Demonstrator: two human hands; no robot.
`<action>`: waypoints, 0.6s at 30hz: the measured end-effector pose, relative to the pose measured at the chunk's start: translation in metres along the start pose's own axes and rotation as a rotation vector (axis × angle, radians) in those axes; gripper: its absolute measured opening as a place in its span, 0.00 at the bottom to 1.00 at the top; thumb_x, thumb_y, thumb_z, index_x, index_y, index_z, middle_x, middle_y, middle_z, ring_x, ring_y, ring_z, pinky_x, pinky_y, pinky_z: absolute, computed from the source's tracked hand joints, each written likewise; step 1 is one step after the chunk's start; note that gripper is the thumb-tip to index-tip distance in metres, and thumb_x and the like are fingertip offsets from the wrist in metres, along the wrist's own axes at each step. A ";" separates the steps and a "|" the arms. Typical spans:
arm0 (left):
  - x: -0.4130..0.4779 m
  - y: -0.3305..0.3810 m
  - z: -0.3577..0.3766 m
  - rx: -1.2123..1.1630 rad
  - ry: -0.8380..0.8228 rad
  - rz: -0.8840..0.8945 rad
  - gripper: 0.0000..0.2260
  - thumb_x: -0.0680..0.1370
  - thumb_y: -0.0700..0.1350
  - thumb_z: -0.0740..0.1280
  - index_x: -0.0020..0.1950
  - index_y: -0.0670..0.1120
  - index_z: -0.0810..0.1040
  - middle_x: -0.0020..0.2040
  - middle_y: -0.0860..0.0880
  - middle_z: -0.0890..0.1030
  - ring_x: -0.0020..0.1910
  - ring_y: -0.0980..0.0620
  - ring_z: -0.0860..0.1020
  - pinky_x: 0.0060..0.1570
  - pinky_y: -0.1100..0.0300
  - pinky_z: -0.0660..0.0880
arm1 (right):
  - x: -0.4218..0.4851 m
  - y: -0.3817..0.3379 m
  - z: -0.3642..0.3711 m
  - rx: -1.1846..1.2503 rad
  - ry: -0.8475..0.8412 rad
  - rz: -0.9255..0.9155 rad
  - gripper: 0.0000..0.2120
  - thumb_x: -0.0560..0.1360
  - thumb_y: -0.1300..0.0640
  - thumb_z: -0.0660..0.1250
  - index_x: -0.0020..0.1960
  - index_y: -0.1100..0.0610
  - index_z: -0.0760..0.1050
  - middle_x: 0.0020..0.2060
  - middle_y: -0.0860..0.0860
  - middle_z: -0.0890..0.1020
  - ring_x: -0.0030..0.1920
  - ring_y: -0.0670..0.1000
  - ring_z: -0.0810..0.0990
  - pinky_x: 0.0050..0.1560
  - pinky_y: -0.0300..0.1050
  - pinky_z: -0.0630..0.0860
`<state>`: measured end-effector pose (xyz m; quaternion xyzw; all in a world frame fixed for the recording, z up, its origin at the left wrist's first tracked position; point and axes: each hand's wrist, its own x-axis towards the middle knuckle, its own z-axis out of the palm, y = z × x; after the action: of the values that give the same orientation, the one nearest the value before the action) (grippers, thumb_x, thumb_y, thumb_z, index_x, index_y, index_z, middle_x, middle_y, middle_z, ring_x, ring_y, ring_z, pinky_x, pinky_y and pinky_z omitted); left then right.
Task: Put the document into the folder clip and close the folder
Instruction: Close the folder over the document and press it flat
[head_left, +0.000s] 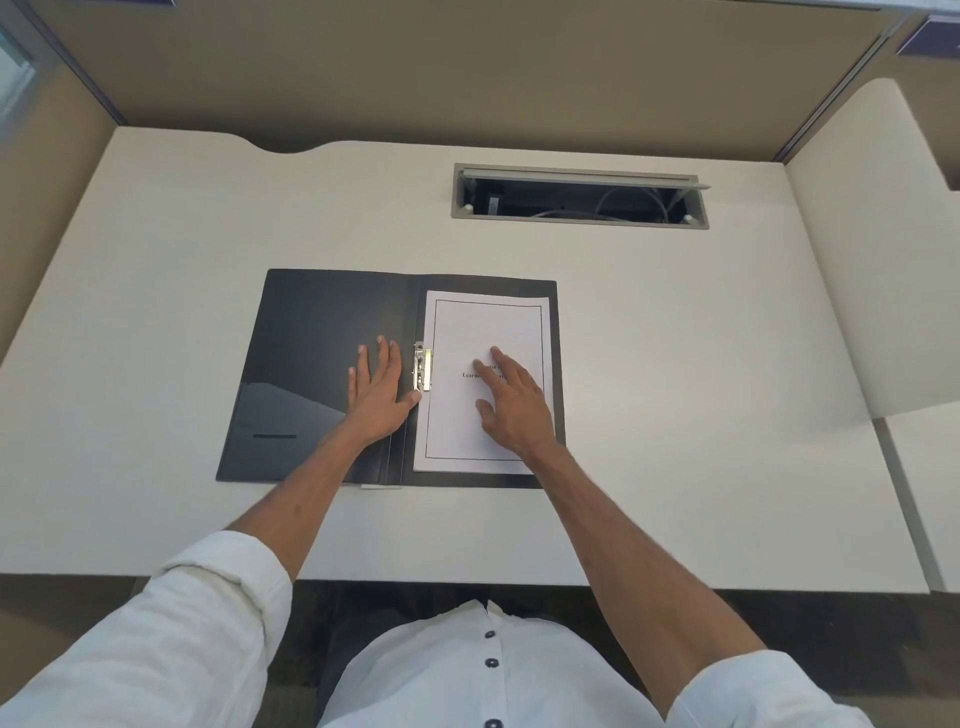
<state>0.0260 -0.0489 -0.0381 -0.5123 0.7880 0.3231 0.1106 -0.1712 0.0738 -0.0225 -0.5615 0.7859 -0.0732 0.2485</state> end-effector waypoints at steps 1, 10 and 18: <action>-0.001 -0.002 0.001 0.008 0.016 0.009 0.39 0.90 0.53 0.61 0.91 0.46 0.37 0.90 0.46 0.32 0.89 0.40 0.30 0.89 0.39 0.34 | 0.000 0.000 0.000 -0.002 0.002 -0.004 0.29 0.89 0.51 0.62 0.88 0.47 0.60 0.90 0.49 0.52 0.90 0.53 0.54 0.89 0.55 0.58; -0.026 -0.031 -0.001 0.062 0.171 0.015 0.37 0.90 0.56 0.59 0.92 0.48 0.43 0.91 0.45 0.36 0.90 0.40 0.34 0.89 0.38 0.37 | 0.002 -0.006 -0.004 -0.014 0.002 0.010 0.29 0.88 0.53 0.62 0.88 0.49 0.61 0.89 0.51 0.55 0.89 0.55 0.56 0.89 0.55 0.57; -0.050 -0.089 -0.035 -0.026 0.346 -0.185 0.35 0.89 0.51 0.62 0.92 0.45 0.49 0.92 0.43 0.43 0.92 0.41 0.41 0.90 0.39 0.41 | 0.017 -0.095 0.023 -0.032 -0.007 -0.253 0.29 0.87 0.53 0.63 0.87 0.52 0.63 0.87 0.53 0.62 0.87 0.57 0.62 0.85 0.58 0.63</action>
<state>0.1322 -0.0574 -0.0217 -0.6318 0.7406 0.2287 -0.0041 -0.0844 0.0278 -0.0102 -0.6602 0.7091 -0.0893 0.2310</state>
